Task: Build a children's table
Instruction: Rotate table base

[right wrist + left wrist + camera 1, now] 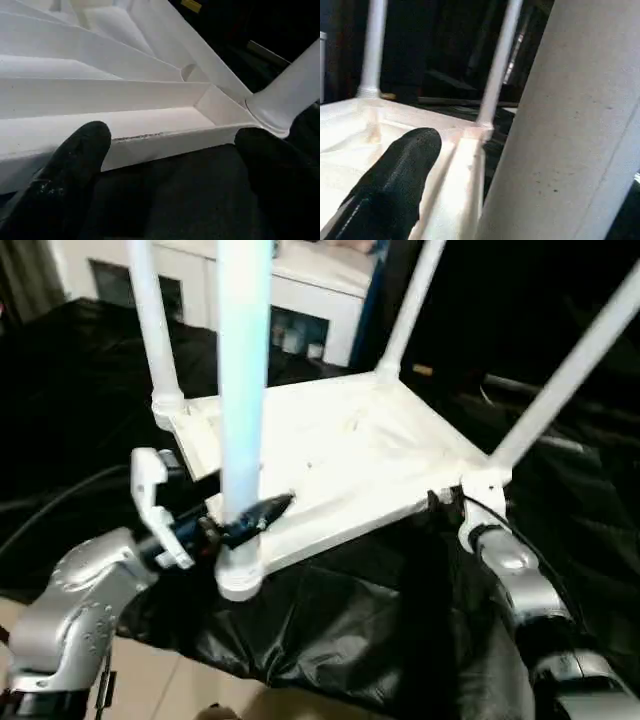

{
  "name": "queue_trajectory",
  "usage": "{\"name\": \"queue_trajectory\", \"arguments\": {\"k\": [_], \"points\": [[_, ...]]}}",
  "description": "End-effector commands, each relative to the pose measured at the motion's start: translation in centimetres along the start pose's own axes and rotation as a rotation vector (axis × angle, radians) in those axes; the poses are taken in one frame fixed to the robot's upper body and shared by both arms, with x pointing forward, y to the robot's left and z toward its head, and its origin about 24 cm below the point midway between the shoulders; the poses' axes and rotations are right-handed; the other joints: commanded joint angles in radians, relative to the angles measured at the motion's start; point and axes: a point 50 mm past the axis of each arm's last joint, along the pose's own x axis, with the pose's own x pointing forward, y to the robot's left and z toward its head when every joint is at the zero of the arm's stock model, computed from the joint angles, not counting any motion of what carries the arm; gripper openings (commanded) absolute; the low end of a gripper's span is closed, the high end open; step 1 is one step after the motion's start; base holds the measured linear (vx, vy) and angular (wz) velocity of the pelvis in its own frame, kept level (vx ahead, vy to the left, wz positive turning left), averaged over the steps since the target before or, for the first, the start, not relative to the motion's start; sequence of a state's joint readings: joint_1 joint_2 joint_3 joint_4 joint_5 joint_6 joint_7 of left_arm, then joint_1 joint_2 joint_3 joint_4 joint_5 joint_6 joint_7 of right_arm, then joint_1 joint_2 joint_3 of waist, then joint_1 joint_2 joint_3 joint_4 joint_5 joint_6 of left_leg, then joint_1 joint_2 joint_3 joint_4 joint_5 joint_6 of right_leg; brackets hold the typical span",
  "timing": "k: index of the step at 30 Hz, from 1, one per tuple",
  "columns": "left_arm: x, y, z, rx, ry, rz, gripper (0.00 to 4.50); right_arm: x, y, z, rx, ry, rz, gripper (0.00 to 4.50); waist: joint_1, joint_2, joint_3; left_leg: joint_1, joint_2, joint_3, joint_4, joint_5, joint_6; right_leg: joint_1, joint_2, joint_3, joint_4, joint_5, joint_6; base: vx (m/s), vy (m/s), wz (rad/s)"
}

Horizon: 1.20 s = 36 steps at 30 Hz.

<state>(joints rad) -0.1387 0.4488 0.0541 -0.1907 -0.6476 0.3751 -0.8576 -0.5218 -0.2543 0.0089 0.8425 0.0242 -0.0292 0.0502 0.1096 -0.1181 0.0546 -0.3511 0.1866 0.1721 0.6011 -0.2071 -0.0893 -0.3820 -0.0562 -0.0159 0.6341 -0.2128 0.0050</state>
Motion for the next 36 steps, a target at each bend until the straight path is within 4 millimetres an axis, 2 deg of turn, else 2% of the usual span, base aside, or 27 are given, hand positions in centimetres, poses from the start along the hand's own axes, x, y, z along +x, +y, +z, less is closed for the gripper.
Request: {"name": "queue_trajectory", "arguments": {"k": [1,2,3,4,5,6,7,10,11,14,15,16,17,19,21,22,26,32,33,35,36], "points": [[1.1,-0.7,-0.1,-0.008,0.017,-0.076,4.46,0.2,1.3,-1.1,0.024,0.056,0.049,4.5,-0.004,0.037,-0.055,0.009,0.03,-0.006,-0.081,-0.208,-0.071,0.025,-0.059,0.03,-0.065,-0.125,-0.138,0.0,0.0,0.0],[1.2,-1.0,-0.2,-0.02,0.019,-0.1,4.46,0.4,1.8,-1.0,0.044,0.054,0.067,4.5,-0.005,0.045,-0.056,0.011,0.031,-0.007,-0.081,-0.218,-0.072,0.024,-0.059,0.029,-0.064,-0.119,-0.146,0.0,0.0,0.0],[1.2,-1.0,-0.2,-0.02,0.019,-0.1,4.46,0.4,1.8,-1.0,0.044,0.054,0.067,4.5,-0.007,0.044,-0.055,0.01,0.03,-0.007,-0.082,-0.225,-0.072,0.024,-0.059,0.029,-0.063,-0.124,-0.152,0.0,0.0,0.0],[1.3,-1.1,-0.2,-0.027,0.02,-0.114,4.46,0.5,2.1,-0.9,0.055,0.053,0.078,4.5,-0.009,0.047,-0.054,0.01,0.031,-0.008,-0.083,-0.244,-0.071,0.024,-0.06,0.029,-0.065,-0.143,-0.158,0.0,0.0,0.0],[1.4,-1.5,-0.3,-0.045,0.027,-0.149,4.46,0.7,2.6,-0.6,0.072,0.046,0.094,4.5,-0.009,0.055,-0.054,0.011,0.031,-0.009,-0.084,-0.251,-0.072,0.023,-0.06,0.029,-0.064,-0.148,-0.16,0.0,0.0,0.0],[1.4,-1.7,-0.4,-0.054,0.033,-0.167,4.46,0.8,2.8,-0.5,0.078,0.044,0.102,4.5,-0.011,0.05,-0.055,0.011,0.032,-0.008,-0.083,-0.251,-0.07,0.024,-0.06,0.029,-0.065,-0.146,-0.162,0.0,0.0,0.0],[1.4,-2.7,-0.6,-0.089,0.055,-0.237,4.46,1.1,3.9,-0.1,0.098,0.044,0.139,4.5,-0.013,0.051,-0.055,0.01,0.032,-0.009,-0.084,-0.262,-0.07,0.023,-0.063,0.029,-0.062,-0.164,-0.172,0.0,0.0,0.0],[1.6,-3.9,-0.7,-0.155,0.047,-0.301,4.46,1.2,5.0,0.2,0.088,0.041,0.192,4.5,-0.018,0.051,-0.053,0.008,0.033,-0.009,-0.084,-0.268,-0.063,0.022,-0.063,0.031,-0.063,-0.175,-0.18,0.0,0.0,0.0],[1.7,-4.5,-0.7,-0.187,0.046,-0.332,4.46,1.2,5.7,0.3,0.086,0.033,0.225,4.5,-0.018,0.046,-0.053,0.007,0.034,-0.009,-0.085,-0.26,-0.063,0.023,-0.063,0.031,-0.063,-0.17,-0.181,0.0,0.0,0.0],[1.9,-5.3,-0.8,-0.214,0.043,-0.359,4.46,1.2,6.5,0.5,0.088,0.021,0.271,4.5,-0.017,0.05,-0.054,0.004,0.035,-0.007,-0.083,-0.219,-0.054,0.024,-0.063,0.032,-0.058,-0.112,-0.193,0.0,0.0,0.0],[2.0,-5.6,-0.8,-0.228,0.034,-0.366,4.46,1.1,7.1,0.6,0.09,0.015,0.301,4.5,-0.017,0.043,-0.054,0.006,0.036,-0.005,-0.083,-0.213,-0.053,0.025,-0.062,0.031,-0.059,-0.108,-0.191,0.0,0.0,0.0],[2.1,-5.7,-0.8,-0.237,0.027,-0.369,4.46,1.1,7.4,0.6,0.091,0.011,0.321,4.5,-0.02,0.045,-0.054,0.001,0.034,-0.007,-0.083,-0.209,-0.054,0.03,-0.061,0.031,-0.057,-0.11,-0.188,0.0,0.0,0.0],[2.2,-5.9,-0.8,-0.25,0.017,-0.377,4.46,1.0,7.9,0.6,0.091,0.007,0.347,4.5,-0.019,0.047,-0.053,0.007,0.035,-0.004,-0.083,-0.22,-0.054,0.024,-0.061,0.032,-0.06,-0.125,-0.185,0.0,0.0,0.0],[2.4,-6.5,-0.7,-0.288,-0.002,-0.399,4.46,0.7,9.0,0.6,0.082,-0.002,0.413,4.5,-0.019,0.047,-0.052,0.005,0.034,-0.005,-0.084,-0.229,-0.055,0.026,-0.061,0.032,-0.062,-0.141,-0.182,0.0,0.0,0.0],[2.5,-6.6,-0.6,-0.294,-0.002,-0.404,4.46,0.7,9.2,0.6,0.079,-0.004,0.427,4.5,-0.021,0.046,-0.051,0.002,0.034,-0.006,-0.085,-0.239,-0.057,0.027,-0.062,0.033,-0.064,-0.167,-0.177,0.0,0.0,0.0],[2.6,-6.8,-0.6,-0.303,-0.003,-0.414,4.46,0.6,9.5,0.6,0.07,-0.012,0.44,4.5,-0.023,0.045,-0.049,0.001,0.035,-0.008,-0.087,-0.249,-0.059,0.027,-0.062,0.033,-0.067,-0.205,-0.166,0.0,0.0,0.0],[2.8,-7.3,-0.4,-0.333,-0.024,-0.432,4.46,0.4,9.6,0.7,0.105,-0.037,0.48,4.5,-0.023,0.046,-0.049,0.005,0.036,-0.009,-0.087,-0.272,-0.064,0.021,-0.063,0.034,-0.071,-0.251,-0.155,0.0,0.0,0.0],[3.0,-7.4,-0.1,-0.349,-0.049,-0.433,4.46,0.0,9.9,0.9,0.122,-0.079,0.572,4.5,-0.025,0.046,-0.05,0.004,0.037,-0.007,-0.086,-0.249,-0.047,0.023,-0.061,0.035,-0.069,-0.195,-0.173,0.0,0.0,0.0],[3.0,-7.2,-0.1,-0.338,-0.045,-0.422,4.46,0.0,9.6,1.1,0.123,-0.095,0.545,4.5,-0.025,0.046,-0.049,0.004,0.038,-0.007,-0.087,-0.251,-0.047,0.022,-0.062,0.034,-0.069,-0.198,-0.173,0.0,0.0,0.0],[3.1,-6.5,-0.2,-0.294,-0.044,-0.371,4.46,0.8,6.3,1.9,0.16,-0.155,0.292,4.5,-0.021,0.046,-0.048,0.009,0.038,-0.007,-0.087,-0.249,-0.054,0.021,-0.063,0.034,-0.073,-0.215,-0.164,0.0,0.0,0.0],[3.1,-6.5,-0.2,-0.292,-0.044,-0.37,4.46,0.9,6.0,1.9,0.164,-0.159,0.272,4.5,-0.022,0.048,-0.048,0.01,0.036,-0.005,-0.086,-0.247,-0.055,0.017,-0.062,0.035,-0.072,-0.214,-0.164,0.0,0.0,0.0]]}}
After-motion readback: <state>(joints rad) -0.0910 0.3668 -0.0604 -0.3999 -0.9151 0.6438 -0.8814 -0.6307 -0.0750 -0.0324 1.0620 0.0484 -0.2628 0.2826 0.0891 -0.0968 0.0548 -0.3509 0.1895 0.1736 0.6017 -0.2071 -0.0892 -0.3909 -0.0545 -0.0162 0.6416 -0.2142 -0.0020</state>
